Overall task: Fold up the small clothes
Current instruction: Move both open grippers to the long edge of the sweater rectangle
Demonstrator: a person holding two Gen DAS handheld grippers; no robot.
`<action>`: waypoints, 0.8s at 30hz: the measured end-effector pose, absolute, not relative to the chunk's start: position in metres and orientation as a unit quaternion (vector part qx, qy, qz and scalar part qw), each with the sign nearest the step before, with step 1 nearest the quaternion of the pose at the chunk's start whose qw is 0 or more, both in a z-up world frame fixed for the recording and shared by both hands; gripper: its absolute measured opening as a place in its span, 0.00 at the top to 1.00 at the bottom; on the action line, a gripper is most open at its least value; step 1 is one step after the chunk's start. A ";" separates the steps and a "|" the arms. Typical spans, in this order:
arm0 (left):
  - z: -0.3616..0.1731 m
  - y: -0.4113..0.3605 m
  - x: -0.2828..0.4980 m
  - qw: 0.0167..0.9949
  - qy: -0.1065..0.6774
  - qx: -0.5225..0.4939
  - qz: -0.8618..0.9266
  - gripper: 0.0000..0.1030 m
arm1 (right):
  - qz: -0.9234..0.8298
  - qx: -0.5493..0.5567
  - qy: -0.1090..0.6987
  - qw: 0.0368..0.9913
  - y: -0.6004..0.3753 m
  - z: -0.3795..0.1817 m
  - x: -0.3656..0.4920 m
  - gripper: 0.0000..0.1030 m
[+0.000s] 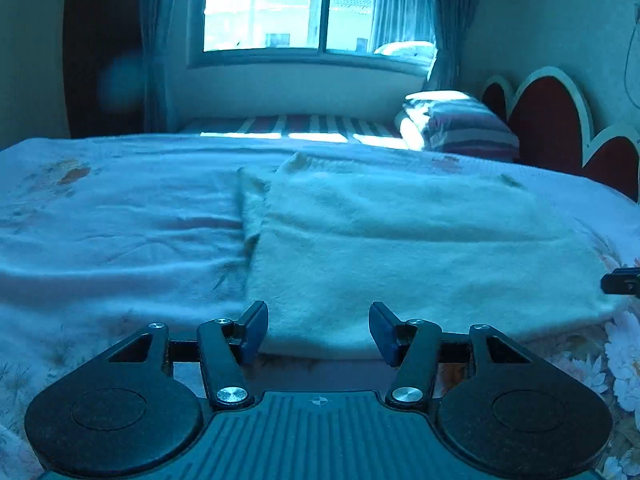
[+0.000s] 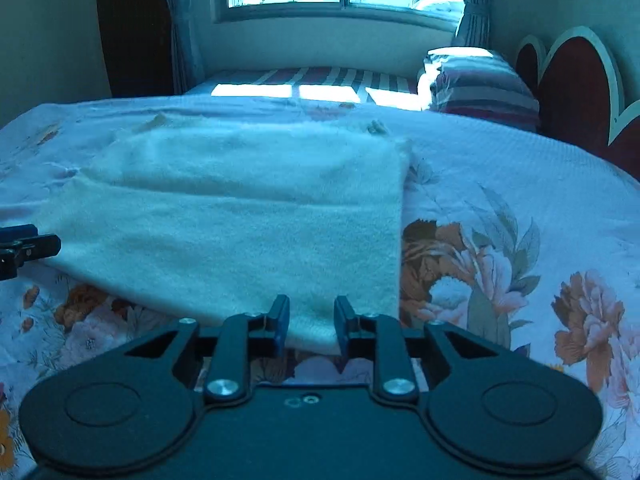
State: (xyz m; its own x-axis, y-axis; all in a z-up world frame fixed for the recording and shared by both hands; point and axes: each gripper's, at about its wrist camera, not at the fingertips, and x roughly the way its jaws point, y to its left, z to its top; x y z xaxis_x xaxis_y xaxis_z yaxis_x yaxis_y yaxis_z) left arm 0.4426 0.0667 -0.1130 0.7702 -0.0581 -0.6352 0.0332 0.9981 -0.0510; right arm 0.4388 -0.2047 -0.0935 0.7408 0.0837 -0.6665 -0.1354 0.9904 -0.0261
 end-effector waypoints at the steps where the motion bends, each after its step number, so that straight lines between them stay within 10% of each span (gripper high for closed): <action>1: -0.121 0.075 0.448 0.933 0.357 -0.029 -0.025 0.44 | 0.056 -0.036 0.344 0.937 -0.206 -0.092 0.438 0.75; 21: -0.098 0.046 0.441 0.948 0.310 -0.025 -0.064 0.44 | 0.121 -0.026 0.327 0.937 -0.167 -0.094 0.435 0.72; 24: -0.114 0.006 0.461 0.924 0.366 0.015 -0.106 0.15 | 0.168 -0.045 0.326 0.929 -0.141 -0.100 0.442 0.72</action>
